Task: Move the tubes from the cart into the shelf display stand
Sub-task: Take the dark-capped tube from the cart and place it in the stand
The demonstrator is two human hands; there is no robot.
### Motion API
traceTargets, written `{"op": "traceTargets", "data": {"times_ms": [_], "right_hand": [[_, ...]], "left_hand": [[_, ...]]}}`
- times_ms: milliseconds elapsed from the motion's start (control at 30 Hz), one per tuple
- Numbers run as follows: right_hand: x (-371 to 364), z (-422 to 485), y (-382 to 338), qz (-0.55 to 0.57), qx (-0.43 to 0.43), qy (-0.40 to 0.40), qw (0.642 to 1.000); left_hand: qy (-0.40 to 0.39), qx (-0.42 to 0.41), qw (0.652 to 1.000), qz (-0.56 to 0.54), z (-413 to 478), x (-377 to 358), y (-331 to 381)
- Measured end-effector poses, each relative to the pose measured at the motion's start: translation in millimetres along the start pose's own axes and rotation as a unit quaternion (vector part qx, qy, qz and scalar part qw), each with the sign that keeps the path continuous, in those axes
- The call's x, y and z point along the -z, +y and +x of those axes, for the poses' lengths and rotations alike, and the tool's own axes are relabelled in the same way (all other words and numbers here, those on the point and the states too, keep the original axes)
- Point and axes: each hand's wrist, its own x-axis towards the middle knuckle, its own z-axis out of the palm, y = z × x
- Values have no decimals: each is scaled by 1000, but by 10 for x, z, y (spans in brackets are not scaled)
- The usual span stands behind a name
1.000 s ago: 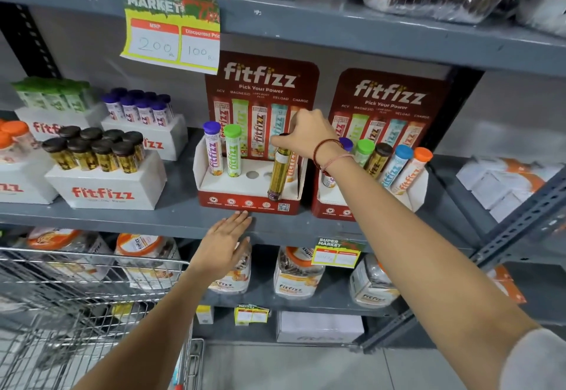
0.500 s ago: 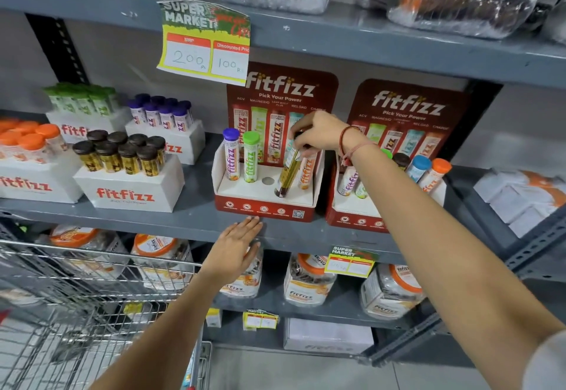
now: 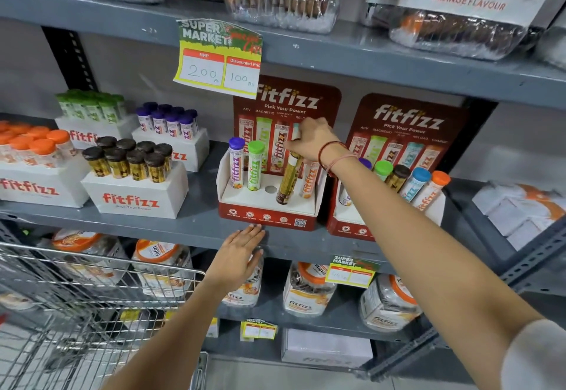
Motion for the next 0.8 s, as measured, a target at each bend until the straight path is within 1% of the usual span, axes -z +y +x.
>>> {"op": "traceTargets", "data": {"times_ms": [100,233,333,367,600,700,800], "right_hand": [[-35,53,-3,37,-9,-16,999],[-42,87,-3,147,-36,-35,988],[1,68,-57,177,-53,-81,979],[3,68,-72,172,-56,-83,980],[-109,86,-74,101,-59,-23,993],[-165,123,-46,135,-72,1,988],[-175,149,-49,152,-73,2,986]], "left_hand": [[-1,5,1000,3,1,-4,4],[3,3,1000,-3,4,-1,5],[4,2,1000,-4,-3,-6,1],[5,0,1000,-3,-4,-11,-6],[-6,-10,1000,3,0,-16,-55],[-8,-12,1000,6,2,-11,-51],[-14,-10,1000,4,3,2,-44]]}}
